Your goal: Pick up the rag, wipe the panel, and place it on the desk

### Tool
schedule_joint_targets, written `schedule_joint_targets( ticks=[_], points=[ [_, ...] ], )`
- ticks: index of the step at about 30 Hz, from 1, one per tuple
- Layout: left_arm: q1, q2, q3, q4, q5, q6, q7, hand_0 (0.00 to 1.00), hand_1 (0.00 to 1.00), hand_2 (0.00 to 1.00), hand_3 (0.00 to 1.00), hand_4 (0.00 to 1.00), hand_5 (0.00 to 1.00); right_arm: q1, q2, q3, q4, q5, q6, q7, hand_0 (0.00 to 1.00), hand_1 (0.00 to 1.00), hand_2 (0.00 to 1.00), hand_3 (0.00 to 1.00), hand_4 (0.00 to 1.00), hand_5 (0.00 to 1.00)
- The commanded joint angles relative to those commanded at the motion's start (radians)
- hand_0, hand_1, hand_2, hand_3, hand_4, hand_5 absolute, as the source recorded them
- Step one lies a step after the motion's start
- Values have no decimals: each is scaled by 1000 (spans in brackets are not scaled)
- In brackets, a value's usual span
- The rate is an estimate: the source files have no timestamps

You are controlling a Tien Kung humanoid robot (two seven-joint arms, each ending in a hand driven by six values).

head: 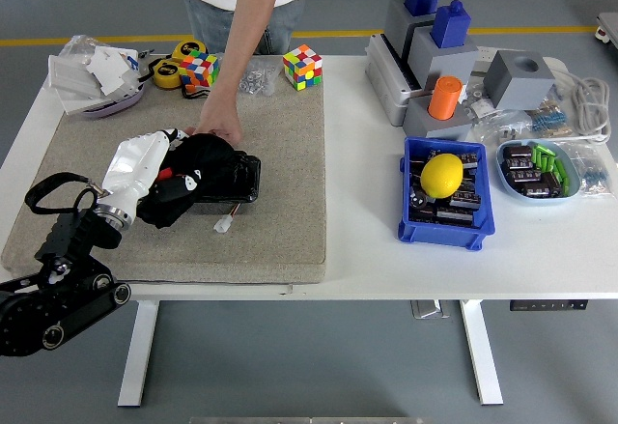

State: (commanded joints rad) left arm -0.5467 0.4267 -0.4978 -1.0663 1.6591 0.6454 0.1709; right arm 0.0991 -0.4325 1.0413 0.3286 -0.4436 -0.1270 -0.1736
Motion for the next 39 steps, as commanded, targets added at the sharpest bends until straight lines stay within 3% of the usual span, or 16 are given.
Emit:
schedule_joint_targets(
  ticks=[16,30,39],
  points=[
    [61,40,-76,19,14,0,-7,174,91,356,580,545,109,-8,1,9,-1,-3,3,-2,746,669,701,626,998,592],
    [65,77,-130,50,28,0,-6,174,91,356,580,545,112,-6,1,12,1,-6,2,-1,746,668,701,627,998,592],
    [74,81,-158,69,30,0,-8,175,90,356,579,546,114,-4,1,12,3,-7,3,-1,745,668,701,625,998,593]
  ],
)
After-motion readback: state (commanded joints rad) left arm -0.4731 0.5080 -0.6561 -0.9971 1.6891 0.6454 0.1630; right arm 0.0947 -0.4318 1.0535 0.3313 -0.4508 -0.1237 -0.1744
